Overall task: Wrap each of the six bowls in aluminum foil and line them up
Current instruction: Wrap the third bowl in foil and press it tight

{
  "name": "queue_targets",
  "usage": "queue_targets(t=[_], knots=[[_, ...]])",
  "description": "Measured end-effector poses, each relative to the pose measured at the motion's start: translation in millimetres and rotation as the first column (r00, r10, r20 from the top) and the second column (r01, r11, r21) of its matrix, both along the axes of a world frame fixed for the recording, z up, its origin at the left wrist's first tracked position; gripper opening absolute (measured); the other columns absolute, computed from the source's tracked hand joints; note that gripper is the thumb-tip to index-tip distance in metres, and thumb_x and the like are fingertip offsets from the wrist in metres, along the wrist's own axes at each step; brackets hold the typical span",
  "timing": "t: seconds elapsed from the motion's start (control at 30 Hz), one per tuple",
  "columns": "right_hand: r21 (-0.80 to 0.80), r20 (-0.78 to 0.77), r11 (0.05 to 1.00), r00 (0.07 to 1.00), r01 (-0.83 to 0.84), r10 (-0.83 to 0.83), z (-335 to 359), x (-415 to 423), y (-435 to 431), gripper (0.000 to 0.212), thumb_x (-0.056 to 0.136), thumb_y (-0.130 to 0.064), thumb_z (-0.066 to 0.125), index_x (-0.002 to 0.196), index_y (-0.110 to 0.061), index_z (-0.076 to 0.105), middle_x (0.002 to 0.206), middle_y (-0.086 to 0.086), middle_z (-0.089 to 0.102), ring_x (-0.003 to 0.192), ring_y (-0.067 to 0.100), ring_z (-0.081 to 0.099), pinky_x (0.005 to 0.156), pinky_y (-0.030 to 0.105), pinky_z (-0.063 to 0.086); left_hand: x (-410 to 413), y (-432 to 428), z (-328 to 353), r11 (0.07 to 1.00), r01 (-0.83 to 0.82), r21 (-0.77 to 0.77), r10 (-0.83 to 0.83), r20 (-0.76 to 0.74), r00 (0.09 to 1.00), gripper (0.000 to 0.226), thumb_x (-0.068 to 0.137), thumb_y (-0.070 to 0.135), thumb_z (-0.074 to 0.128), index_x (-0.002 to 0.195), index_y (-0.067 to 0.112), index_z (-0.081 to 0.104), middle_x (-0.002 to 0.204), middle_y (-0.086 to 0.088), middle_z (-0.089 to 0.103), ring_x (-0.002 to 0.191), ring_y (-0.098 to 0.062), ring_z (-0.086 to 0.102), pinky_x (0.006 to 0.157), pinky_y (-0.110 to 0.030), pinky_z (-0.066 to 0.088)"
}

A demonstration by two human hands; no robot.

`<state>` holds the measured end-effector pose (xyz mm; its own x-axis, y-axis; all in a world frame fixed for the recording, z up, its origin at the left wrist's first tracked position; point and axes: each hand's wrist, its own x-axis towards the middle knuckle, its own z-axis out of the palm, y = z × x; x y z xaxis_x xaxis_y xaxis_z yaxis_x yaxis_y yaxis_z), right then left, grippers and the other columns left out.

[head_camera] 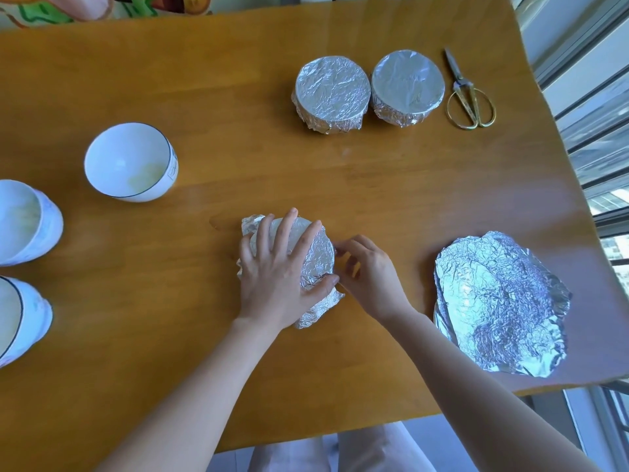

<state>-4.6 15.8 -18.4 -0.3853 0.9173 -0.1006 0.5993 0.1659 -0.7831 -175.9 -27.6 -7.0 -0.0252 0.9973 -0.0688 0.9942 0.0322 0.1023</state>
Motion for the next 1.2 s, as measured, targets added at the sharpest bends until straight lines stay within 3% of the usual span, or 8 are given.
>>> queue_targets(t=[0.13,0.27,0.33,0.57,0.7,0.8,1.07,1.2], knots=[[0.007,-0.049,1.0,0.998,-0.028,0.028,-6.8,0.7,-5.4,0.046,0.08,-0.004,0.068,0.123,-0.021,0.068,0.096,-0.004,0.056,0.069,-0.002,0.052,0.062,0.028,0.048,0.4,-0.6,-0.8,1.0,-0.002,-0.004,0.002,-0.001,1.0,0.08,0.083,0.079,0.034,0.151,0.036,0.034,0.159,-0.003,0.031,0.143,-0.036,0.03,0.104,-0.058,0.03],[0.055,-0.095,0.998,0.995,0.017,-0.012,-14.5,-3.6,-17.9,0.057,0.084,0.008,0.06,0.135,-0.018,0.06,0.125,0.002,0.051,0.094,0.009,0.054,0.078,0.011,0.045,0.6,-1.0,-1.1,1.0,0.001,-0.004,-0.001,-0.007,1.0,0.08,0.083,0.078,0.033,0.152,0.036,0.032,0.16,-0.004,0.03,0.143,-0.037,0.029,0.105,-0.058,0.028],[0.047,-0.137,0.996,0.988,0.078,-0.071,-14.7,-11.6,-27.4,0.056,0.085,0.007,0.054,0.136,-0.017,0.058,0.126,0.001,0.053,0.1,0.011,0.057,0.083,0.013,0.046,0.4,-1.0,-0.9,1.0,-0.003,-0.002,0.003,-0.001,1.0,0.08,0.083,0.078,0.034,0.152,0.036,0.033,0.16,-0.004,0.03,0.144,-0.037,0.029,0.106,-0.058,0.028],[-0.026,-0.222,0.986,0.961,0.164,-0.165,-20.5,-4.1,-24.4,0.029,0.089,-0.007,0.063,0.114,-0.014,0.075,0.1,-0.004,0.071,0.078,0.01,0.064,0.069,0.024,0.051,0.8,-0.3,0.1,1.0,-0.002,-0.012,0.002,0.005,1.0,0.08,0.083,0.078,0.033,0.151,0.036,0.033,0.159,-0.004,0.03,0.143,-0.037,0.03,0.106,-0.058,0.027],[0.067,-0.144,0.996,0.989,0.05,-0.04,-15.4,5.8,2.3,0.006,0.081,-0.009,0.072,0.084,-0.008,0.078,0.084,-0.01,0.068,0.073,-0.004,0.06,0.066,0.01,0.044,0.2,-0.7,0.0,1.0,0.001,-0.004,-0.001,0.004,1.0,0.08,0.084,0.078,0.034,0.151,0.035,0.035,0.159,-0.004,0.031,0.142,-0.037,0.032,0.105,-0.058,0.028],[0.088,-0.045,0.994,0.996,-0.067,0.071,-13.0,8.4,19.0,0.005,0.079,-0.014,0.071,0.075,-0.012,0.071,0.074,-0.007,0.064,0.063,0.0,0.052,0.06,0.018,0.042,0.5,0.1,0.0,1.0,-0.004,-0.003,0.004,0.001,1.0,0.079,0.083,0.077,0.037,0.151,0.035,0.035,0.158,-0.004,0.032,0.141,-0.037,0.033,0.104,-0.058,0.03],[0.013,-0.023,0.994,0.994,-0.107,0.108,-5.9,8.0,20.0,0.006,0.08,-0.014,0.068,0.077,-0.016,0.072,0.074,-0.007,0.063,0.057,0.004,0.051,0.058,0.03,0.048,0.9,1.1,1.0,1.0,-0.006,-0.016,0.006,0.002,1.0,0.08,0.082,0.078,0.038,0.15,0.035,0.037,0.157,-0.004,0.034,0.14,-0.038,0.034,0.103,-0.058,0.032],[-0.062,-0.059,0.995,0.996,-0.074,0.07,4.4,18.9,43.5,0.029,0.087,0.001,0.064,0.106,-0.018,0.074,0.093,-0.007,0.067,0.074,0.01,0.06,0.07,0.021,0.049,0.9,1.4,2.8,1.0,-0.005,-0.021,0.005,0.016,1.0,0.08,0.083,0.078,0.036,0.15,0.035,0.038,0.156,-0.004,0.035,0.139,-0.038,0.036,0.102,-0.059,0.033]])
